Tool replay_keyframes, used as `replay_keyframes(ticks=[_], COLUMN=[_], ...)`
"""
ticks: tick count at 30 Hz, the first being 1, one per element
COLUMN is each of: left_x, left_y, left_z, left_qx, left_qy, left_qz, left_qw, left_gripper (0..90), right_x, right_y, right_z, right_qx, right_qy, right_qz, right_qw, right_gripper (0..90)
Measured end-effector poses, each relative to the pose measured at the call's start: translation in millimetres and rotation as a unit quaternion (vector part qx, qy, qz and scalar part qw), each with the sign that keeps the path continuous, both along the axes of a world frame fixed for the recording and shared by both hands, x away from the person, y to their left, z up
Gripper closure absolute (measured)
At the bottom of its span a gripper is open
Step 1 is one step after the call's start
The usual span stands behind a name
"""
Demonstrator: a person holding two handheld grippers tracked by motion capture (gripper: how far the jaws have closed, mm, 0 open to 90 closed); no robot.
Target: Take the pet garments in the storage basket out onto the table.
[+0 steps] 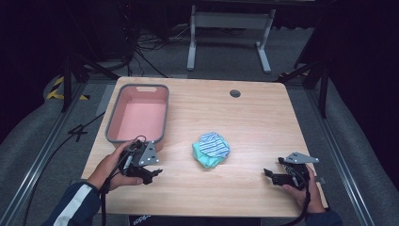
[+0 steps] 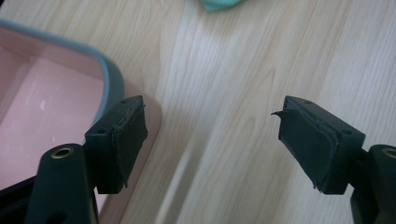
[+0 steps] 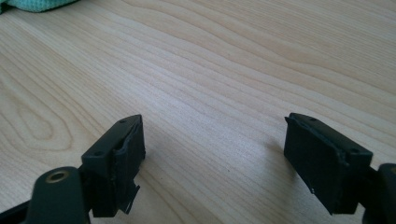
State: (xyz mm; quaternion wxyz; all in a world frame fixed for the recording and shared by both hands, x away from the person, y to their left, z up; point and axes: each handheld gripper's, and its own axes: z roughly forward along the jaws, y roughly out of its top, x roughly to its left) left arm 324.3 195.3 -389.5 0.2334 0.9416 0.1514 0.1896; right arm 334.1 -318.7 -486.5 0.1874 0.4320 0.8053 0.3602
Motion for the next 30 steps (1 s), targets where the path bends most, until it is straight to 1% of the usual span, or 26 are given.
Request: replay_keyframes(ticks=[4, 5, 6, 9, 10, 11, 12, 13, 14, 17, 18, 19, 21, 23, 25, 26, 28, 30], left_x=[-4.0, -5.5, -6.2, -7.3, -7.3, -7.6, -7.6, -7.6, -7.6, -6.8, -6.2, -6.1, -5.6, -5.5, -4.6, -4.0, -2.9, -2.4], left_y=[16.5, 22.8, 27.1, 39.6, 39.6, 45.4, 45.4, 49.5, 52.6, 62.7, 66.3, 70.2, 79.2, 87.0, 96.4, 99.8, 108.1, 114.2], left_z=[-8.1, -11.7, -13.9, -21.4, -21.4, -25.2, -25.2, -27.9, -29.2, -35.4, -37.8, -40.0, -45.9, -50.4, -55.5, -57.1, -61.1, -64.4], left_qx=[0.011, 0.01, 0.009, 0.007, 0.007, 0.007, 0.007, 0.008, 0.013, 0.015, 0.017, 0.017, 0.006, -0.003, -0.012, -0.019, -0.036, -0.042], left_qy=[-0.002, 0.0, 0.002, 0.006, 0.006, 0.006, 0.006, 0.009, 0.008, 0.005, 0.001, 0.005, 0.008, 0.015, 0.024, 0.028, 0.035, 0.038], left_qz=[0.014, 0.024, 0.029, 0.039, 0.039, 0.048, 0.048, 0.055, 0.06, 0.074, 0.078, 0.083, 0.091, 0.098, 0.109, 0.112, 0.121, 0.127], left_qw=[0.9998, 0.9997, 0.9995, 0.9992, 0.9992, 0.9988, 0.9988, 0.9984, 0.9981, 0.9971, 0.9968, 0.9964, 0.9958, 0.995, 0.9937, 0.9932, 0.9913, 0.9902], left_gripper=[23.7, 23.6, 23.6, 23.3, 23.2, 22.9, 22.9, 22.9, 22.7, 21.3, 21.1, 20.8, 20.4, 20.4, 20.9, 21.0, 21.0, 20.7], right_x=[0.0, 0.0, 0.0, 0.0, 0.0, 0.0, 0.0, 0.0, 0.0, 0.0, 0.0, -0.1, 0.0, 0.0, 0.0, 0.0, 0.0, 0.0], right_y=[0.0, 0.0, 0.0, 0.0, 0.0, 0.0, 0.0, 0.0, 0.0, 0.0, 0.0, 0.0, 0.0, 0.0, 0.0, 0.1, 0.0, 0.0], right_z=[0.0, 0.0, 0.0, 0.0, 0.0, 0.0, 0.0, 0.0, 0.0, 0.0, 0.0, 0.0, 0.0, 0.0, 0.0, 0.0, 0.0, -0.1], right_qx=[0.0, 0.0, 0.0, 0.0, 0.0, 0.0, 0.0, 0.0, 0.0, 0.0, 0.0, 0.0, 0.0, 0.0, 0.0, 0.001, 0.001, 0.001], right_qy=[0.0, 0.0, 0.0, 0.0, 0.0, 0.0, 0.0, 0.0, 0.0, 0.0, 0.0, 0.0, 0.0, 0.0, 0.0, 0.001, 0.001, 0.0], right_qz=[0.0, 0.0, 0.0, 0.0, 0.0, 0.0, 0.0, 0.0, 0.0, 0.0, 0.0, 0.0, 0.0, 0.0, 0.0, -0.001, -0.001, -0.001], right_qw=[1.0, 1.0, 1.0, 1.0, 1.0, 1.0, 1.0, 1.0, 1.0, 1.0, 1.0, 1.0, 1.0, 1.0, 1.0, 1.0, 1.0, 1.0], right_gripper=[20.9, 20.9, 20.9, 21.0, 20.9, 21.0, 21.0, 21.0, 21.0, 20.9, 20.9, 20.9, 21.0, 21.0, 21.0, 21.0, 21.0, 21.0])
